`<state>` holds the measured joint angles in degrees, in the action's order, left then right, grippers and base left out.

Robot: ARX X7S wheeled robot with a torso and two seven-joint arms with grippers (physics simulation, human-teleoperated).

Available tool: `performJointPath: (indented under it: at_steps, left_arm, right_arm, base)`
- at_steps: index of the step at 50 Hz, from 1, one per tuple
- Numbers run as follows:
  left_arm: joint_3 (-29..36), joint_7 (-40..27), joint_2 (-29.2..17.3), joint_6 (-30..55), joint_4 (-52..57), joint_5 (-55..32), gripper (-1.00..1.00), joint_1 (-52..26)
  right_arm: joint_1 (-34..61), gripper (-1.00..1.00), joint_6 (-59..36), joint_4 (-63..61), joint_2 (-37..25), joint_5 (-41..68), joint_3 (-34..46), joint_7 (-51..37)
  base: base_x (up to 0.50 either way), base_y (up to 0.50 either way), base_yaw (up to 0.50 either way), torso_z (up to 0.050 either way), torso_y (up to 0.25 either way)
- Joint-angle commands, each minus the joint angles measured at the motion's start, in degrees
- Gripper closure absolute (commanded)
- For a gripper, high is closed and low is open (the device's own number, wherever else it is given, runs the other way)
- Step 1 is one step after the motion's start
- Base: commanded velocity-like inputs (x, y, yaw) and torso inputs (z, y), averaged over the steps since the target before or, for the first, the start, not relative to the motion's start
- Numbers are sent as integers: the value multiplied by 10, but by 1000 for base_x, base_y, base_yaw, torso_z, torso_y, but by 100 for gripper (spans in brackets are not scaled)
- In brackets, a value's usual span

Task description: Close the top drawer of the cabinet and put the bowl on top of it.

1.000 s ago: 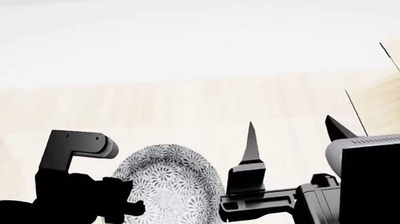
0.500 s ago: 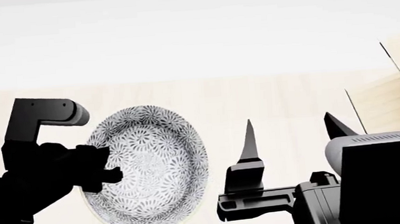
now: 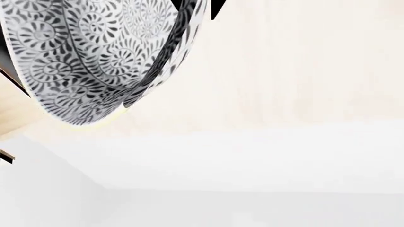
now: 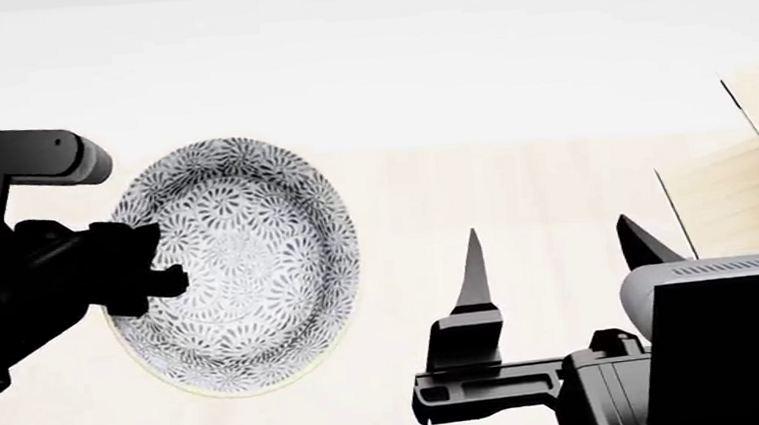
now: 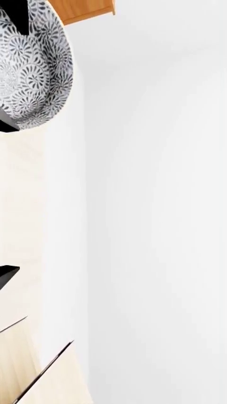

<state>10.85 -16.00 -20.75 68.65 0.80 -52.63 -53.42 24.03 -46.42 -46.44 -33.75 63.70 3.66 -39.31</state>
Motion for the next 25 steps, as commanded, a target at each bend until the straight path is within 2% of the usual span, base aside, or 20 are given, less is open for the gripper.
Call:
performJointPath:
  at_steps: [1, 25]
  left_arm:
    - [-24, -25, -12, 24, 26, -22, 100, -26]
    - [-66, -90, -24, 98, 79, -80, 100, -94]
  right_arm:
    - [2, -100, -1, -4, -3, 6, 0, -6]
    - [11, -100, -4, -14, -10, 22, 1, -20]
  base:
    - [0, 0, 0, 0, 0]
    - [0, 0, 0, 0, 0]
